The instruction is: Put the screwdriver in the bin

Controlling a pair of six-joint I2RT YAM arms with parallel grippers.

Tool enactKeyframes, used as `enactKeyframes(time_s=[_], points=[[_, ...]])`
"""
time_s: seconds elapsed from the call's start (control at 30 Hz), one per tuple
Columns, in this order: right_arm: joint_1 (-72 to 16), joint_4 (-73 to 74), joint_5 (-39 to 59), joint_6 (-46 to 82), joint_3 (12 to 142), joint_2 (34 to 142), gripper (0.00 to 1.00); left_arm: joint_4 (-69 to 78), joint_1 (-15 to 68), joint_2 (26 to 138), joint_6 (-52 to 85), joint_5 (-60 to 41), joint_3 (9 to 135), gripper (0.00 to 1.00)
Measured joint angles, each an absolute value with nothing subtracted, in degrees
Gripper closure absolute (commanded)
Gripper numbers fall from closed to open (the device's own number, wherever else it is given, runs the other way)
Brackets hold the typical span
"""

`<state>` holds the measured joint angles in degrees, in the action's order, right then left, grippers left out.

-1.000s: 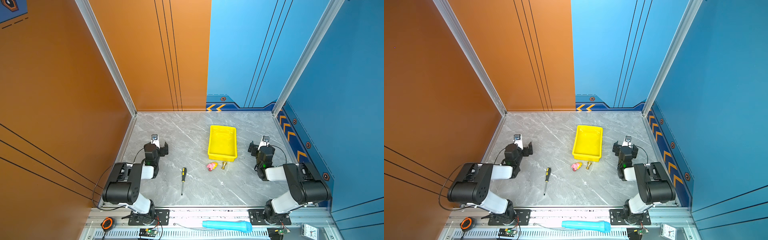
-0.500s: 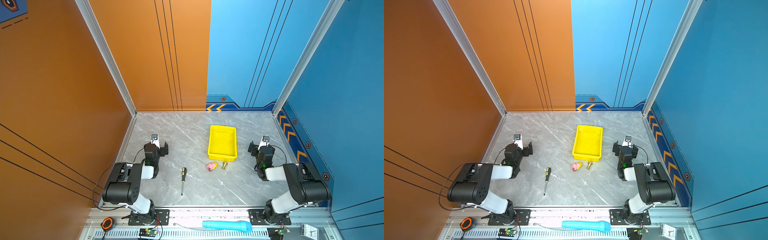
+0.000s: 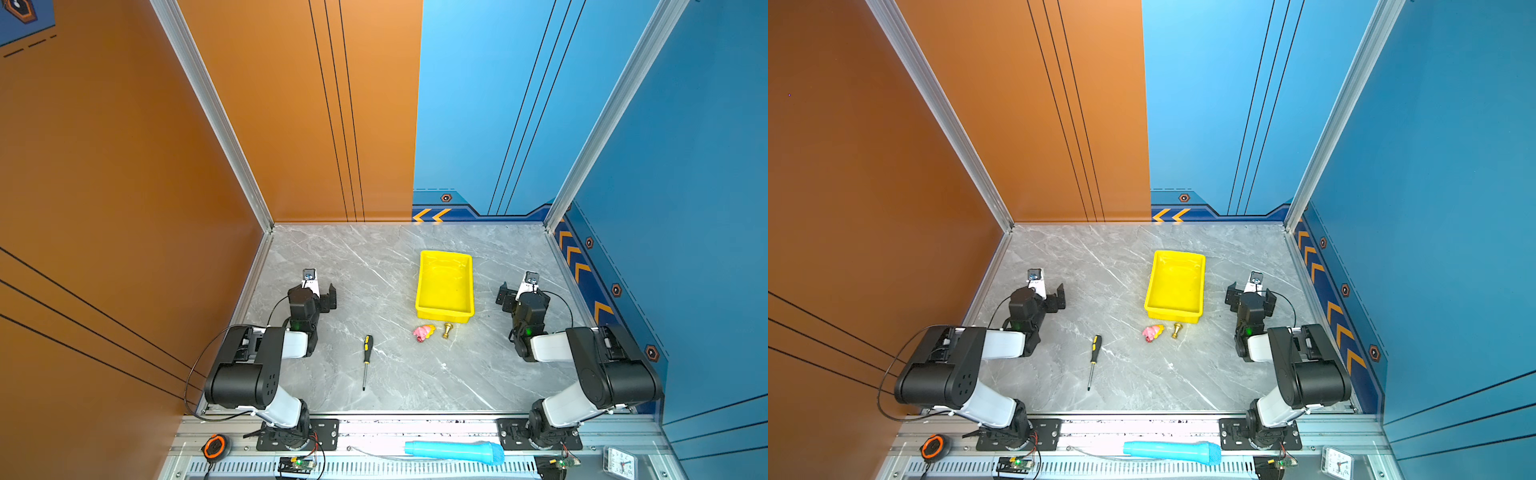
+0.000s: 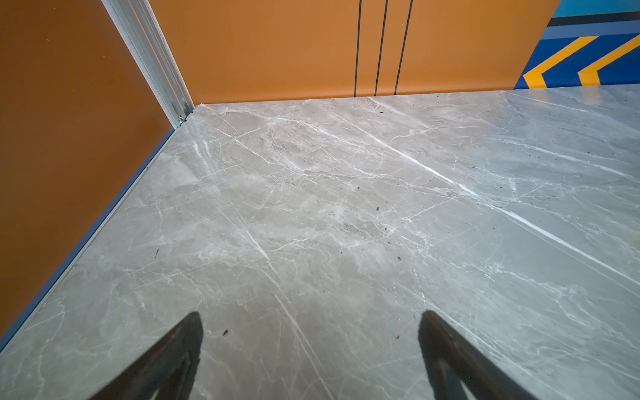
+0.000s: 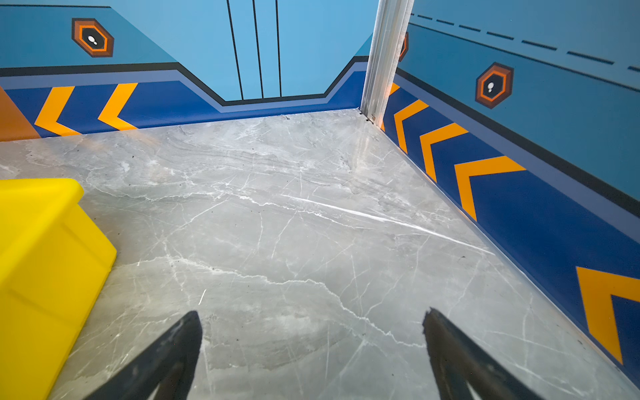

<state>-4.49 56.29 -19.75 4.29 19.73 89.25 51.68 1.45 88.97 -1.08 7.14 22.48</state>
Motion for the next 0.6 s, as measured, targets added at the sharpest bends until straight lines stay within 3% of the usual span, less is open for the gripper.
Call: enactKeyframes(time_s=[0.37,0.6], points=[[-4.62,54.33,-19.75,4.25,19.86,88.33,0.0,50.37,1.26,88.58,-0.86,6.63,22.52,0.02],[-7.9,46.02,-22.11,3.31,21.34,80.6,0.0,35.44,1.13,81.19,0.73,6.72,27.88,0.02]])
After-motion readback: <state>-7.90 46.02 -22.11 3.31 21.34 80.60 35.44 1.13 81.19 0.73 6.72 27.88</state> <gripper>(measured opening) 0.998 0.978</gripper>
